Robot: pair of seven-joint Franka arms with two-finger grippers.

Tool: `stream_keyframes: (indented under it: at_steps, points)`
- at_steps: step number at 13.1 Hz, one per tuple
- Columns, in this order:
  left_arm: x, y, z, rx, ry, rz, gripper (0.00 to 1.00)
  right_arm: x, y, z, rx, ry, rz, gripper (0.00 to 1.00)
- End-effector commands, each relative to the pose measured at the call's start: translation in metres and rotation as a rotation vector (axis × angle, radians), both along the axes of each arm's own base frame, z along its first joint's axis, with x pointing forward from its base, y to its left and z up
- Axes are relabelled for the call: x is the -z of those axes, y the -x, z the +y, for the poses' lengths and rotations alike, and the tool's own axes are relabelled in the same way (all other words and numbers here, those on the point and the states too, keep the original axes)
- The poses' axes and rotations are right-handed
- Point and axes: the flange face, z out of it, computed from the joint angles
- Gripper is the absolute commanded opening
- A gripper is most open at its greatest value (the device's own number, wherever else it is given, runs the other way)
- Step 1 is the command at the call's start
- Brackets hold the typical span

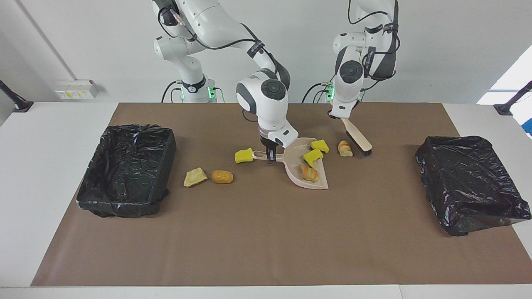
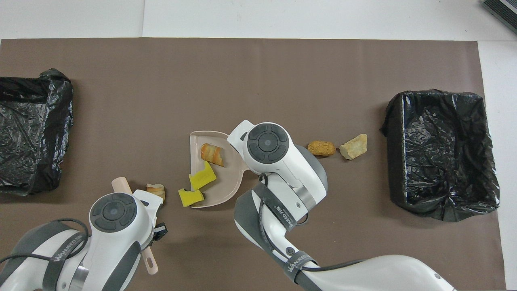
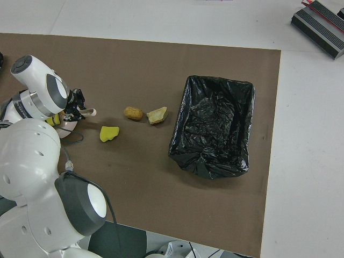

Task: Sweep and dump trash in bin
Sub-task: 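Sweep the remaining chunks into the dustpan with the left gripper's brush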

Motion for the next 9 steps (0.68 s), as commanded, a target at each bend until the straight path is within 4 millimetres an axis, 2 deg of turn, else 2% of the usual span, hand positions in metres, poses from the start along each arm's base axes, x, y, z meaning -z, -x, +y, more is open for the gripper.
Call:
stream_keyframes:
  at_steps: [1,4,5,7,9]
  points:
    - [0.005,0.000,0.007,-0.006,0.014,-0.010,0.00,0.003,0.004,-0.007,0.004,0.001,0.016,0.00]
    - [0.014,-0.011,-0.002,0.073,0.116,0.013,0.00,0.003,0.004,-0.007,0.004,0.001,0.016,0.00]
    - [0.011,-0.019,-0.009,0.091,0.151,0.013,0.00,0.003,0.004,-0.006,0.003,0.000,0.017,0.00]
    - [0.001,-0.040,-0.037,0.106,0.202,0.007,0.00,0.002,0.004,-0.006,0.004,0.000,0.013,0.00]
    - [-0.013,-0.044,-0.083,0.132,0.271,-0.016,0.00,0.002,0.004,-0.006,0.005,-0.001,0.014,0.00]
